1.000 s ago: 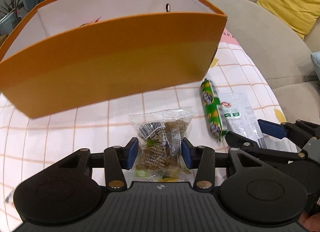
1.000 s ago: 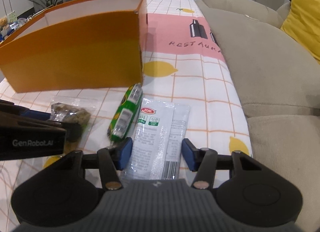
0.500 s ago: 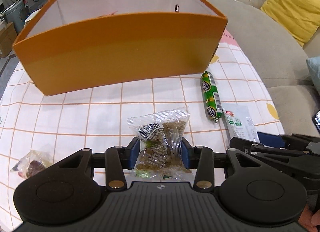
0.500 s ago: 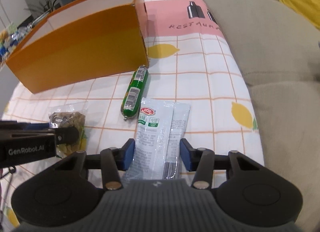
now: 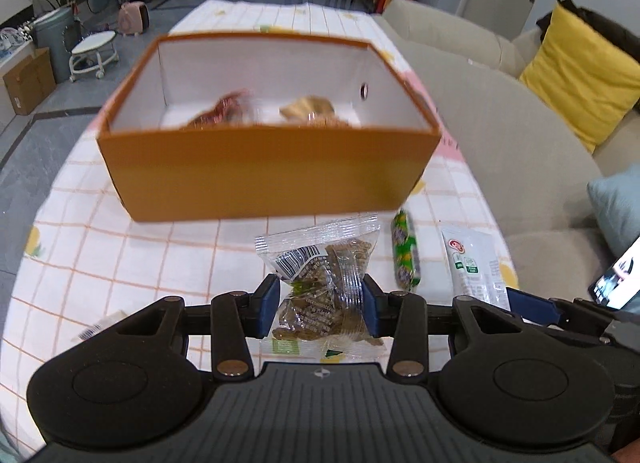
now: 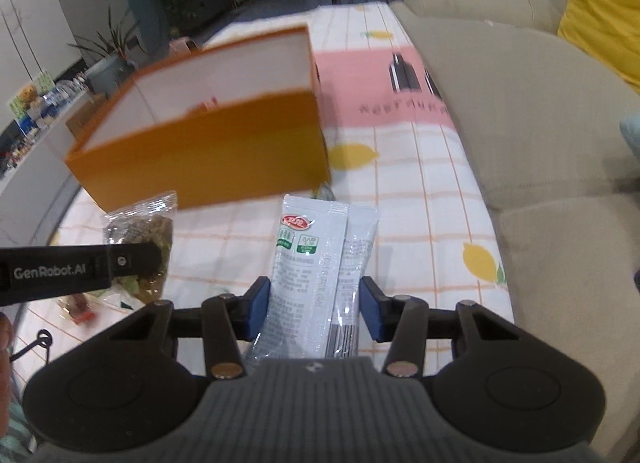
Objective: Organize snacks
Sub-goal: 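Carry both packs into the orange box and open both tools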
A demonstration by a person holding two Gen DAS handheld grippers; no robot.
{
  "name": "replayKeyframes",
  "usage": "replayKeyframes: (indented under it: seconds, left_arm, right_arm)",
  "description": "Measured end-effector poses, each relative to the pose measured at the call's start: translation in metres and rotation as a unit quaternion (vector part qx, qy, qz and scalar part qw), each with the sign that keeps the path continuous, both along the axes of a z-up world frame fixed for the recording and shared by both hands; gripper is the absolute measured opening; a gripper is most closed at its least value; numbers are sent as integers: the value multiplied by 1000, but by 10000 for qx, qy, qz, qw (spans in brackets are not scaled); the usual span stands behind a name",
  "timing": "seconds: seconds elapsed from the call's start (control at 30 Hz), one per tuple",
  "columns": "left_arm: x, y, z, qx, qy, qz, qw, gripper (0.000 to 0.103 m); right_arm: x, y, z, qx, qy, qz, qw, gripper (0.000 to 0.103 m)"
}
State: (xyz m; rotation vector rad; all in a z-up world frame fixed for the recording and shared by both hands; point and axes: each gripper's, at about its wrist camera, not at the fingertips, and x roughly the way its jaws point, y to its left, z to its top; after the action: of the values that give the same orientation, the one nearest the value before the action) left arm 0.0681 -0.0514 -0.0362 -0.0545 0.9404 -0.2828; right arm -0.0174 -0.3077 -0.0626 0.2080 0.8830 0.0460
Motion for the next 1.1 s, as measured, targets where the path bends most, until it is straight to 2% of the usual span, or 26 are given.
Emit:
replayKeyframes:
  seconds: [0.27,0.4,0.63,0.77,0.9,1.1]
  left_arm:
    - [19,7,42,-27,-422,46,9991,47]
    - [37,7,59,150,-626,21,9979,47]
    - [68,11,80,282,-788,-71,9965,47]
    - [85,12,81,341,-739,-111,9966,47]
    - [105,15,78,566,-696,-120,9959,47]
    - [143,26,64,515,-239,-142,9983,47]
  right_arm:
    - [5,4,44,209,-560,35,9982,46]
    - [22,7,60,354,-689,86,9970,46]
    - [64,20,91,254,-1038,277,9939,46]
    - [91,27,104,222,-1187,374,9920,46]
    - [119,41,110,53,-1242,522,9909,46]
    - [162,57,101,-208,-1091,673,9915,46]
